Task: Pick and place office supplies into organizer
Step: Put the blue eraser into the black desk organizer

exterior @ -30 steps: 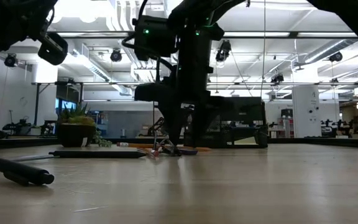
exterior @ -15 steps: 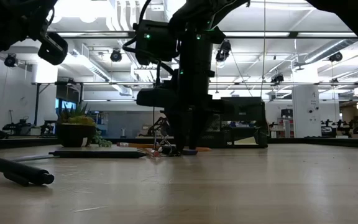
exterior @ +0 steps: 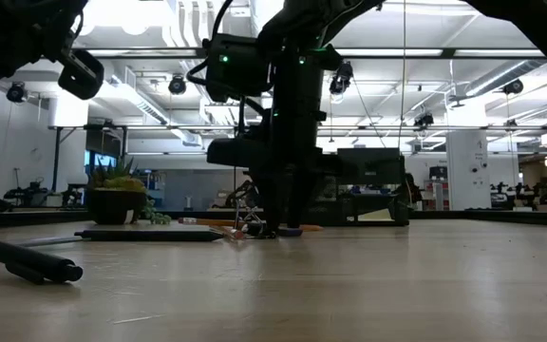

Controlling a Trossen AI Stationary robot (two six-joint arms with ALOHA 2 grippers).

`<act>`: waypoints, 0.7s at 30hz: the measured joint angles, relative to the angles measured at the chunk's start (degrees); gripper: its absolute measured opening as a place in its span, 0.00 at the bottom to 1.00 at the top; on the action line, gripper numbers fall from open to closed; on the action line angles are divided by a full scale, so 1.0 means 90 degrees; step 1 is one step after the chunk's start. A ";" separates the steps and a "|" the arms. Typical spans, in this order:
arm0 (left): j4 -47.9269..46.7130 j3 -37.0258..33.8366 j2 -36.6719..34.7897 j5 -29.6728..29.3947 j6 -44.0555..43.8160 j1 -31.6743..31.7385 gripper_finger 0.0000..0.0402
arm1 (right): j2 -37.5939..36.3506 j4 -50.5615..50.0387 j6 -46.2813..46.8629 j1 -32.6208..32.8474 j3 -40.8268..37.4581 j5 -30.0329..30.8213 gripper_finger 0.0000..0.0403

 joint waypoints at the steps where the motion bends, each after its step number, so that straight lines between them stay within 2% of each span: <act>1: 0.0001 -0.0002 -0.0002 0.0000 0.0001 0.0000 0.00 | 0.0011 -0.0001 0.0016 0.0013 -0.0001 -0.0020 0.29; 11: 0.0001 -0.0002 -0.0002 0.0000 0.0001 0.0002 0.00 | -0.0070 -0.0114 -0.0103 0.0085 0.0017 0.0359 0.15; 21: 0.0001 0.0000 -0.0002 0.0000 0.0001 0.0000 0.00 | -0.0156 -0.0629 -0.0297 0.0075 0.0622 0.0534 0.03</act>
